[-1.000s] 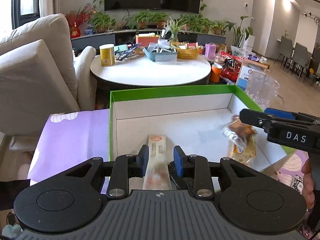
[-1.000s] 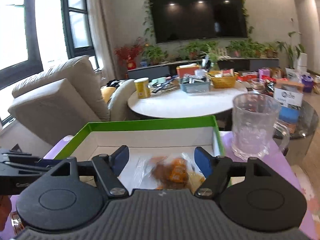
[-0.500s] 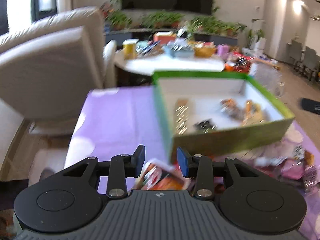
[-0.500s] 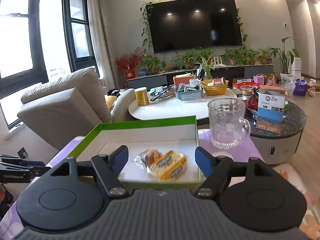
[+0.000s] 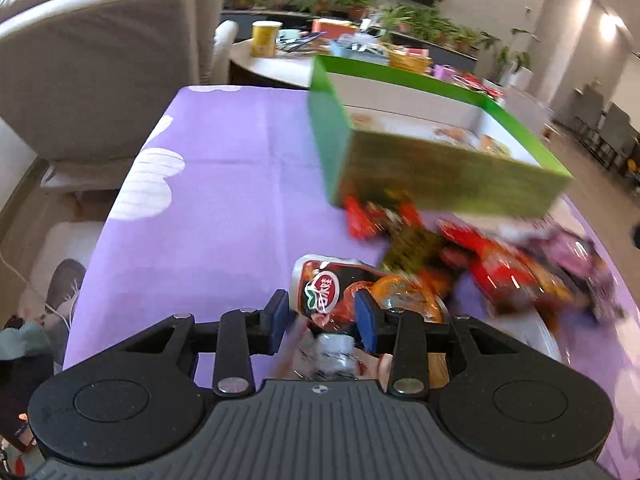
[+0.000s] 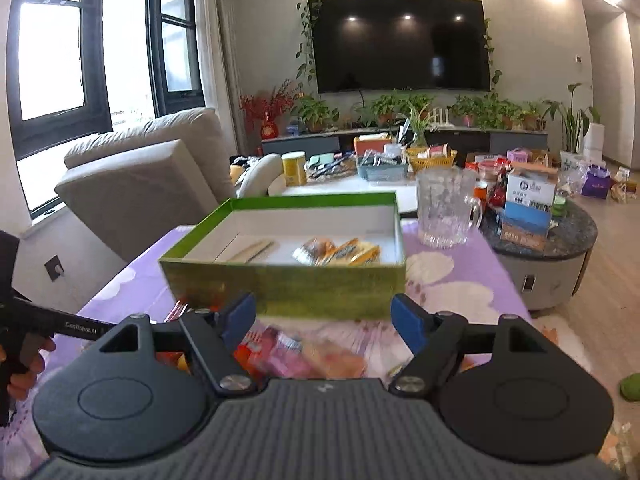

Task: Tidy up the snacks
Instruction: 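Grasp the red cake-picture packet with the left gripper while the right gripper reaches the beige pastry packet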

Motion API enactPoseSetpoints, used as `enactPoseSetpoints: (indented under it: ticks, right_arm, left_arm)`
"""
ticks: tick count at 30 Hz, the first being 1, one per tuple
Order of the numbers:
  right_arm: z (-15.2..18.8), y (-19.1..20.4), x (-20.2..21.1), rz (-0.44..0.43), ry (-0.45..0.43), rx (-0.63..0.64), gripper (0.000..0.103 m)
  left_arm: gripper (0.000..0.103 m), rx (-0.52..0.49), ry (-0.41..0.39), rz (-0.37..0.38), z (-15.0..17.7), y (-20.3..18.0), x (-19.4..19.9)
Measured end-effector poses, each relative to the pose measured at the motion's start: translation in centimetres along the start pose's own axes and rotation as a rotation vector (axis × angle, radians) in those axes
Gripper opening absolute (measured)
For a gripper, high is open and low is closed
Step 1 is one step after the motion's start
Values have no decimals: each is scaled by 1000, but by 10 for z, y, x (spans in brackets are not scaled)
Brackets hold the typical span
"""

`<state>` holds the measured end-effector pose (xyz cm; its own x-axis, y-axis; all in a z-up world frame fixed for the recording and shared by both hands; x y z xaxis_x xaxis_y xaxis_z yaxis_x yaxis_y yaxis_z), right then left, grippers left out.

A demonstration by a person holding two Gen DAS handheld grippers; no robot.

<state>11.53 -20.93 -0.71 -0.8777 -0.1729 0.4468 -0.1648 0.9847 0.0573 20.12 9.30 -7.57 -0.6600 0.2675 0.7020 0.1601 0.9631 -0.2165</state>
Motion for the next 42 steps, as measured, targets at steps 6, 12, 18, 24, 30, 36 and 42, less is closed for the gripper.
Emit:
enactPoseSetpoints:
  ticks: [6,12,18,24,30,36,42]
  right_arm:
    - [18,21,8,-159,31,21,53]
    - [33,60,11,-259,58,204,53]
    - [29,80,-4,-380,43,295,53]
    - [22,102,-33,-507,74,465,53]
    - [29,103,-70,-553,248,552,53]
    - [45,90,-39,-554,234,511,53]
    - [65,100,5,-617,245,506,53]
  left_arm:
    - [33,14,-14,-20,20,4,29]
    - [33,8,-59,-29,23,5,52]
    - [35,-38,-37,-21,26,-9,43]
    - [37,-79,-47,-106,33,-12,35]
    - [39,-16,-39,-63,32,6,36]
    - [39,-27,-37,-61,33,2,35]
    - [39,-18,-31,-58,35,1,38]
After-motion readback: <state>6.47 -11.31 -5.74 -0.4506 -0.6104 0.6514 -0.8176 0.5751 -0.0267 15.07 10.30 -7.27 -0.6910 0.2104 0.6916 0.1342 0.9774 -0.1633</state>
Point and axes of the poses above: each gripper's, at about its wrist camera, not at the fingertips, and x roughly against the way its jaws point, y to its left, z to its underside, the point moved 1 cm from there along -x, roughly the way its jaws point, and after that the axes turned 4 degrees about x, right-handed, at the moved point
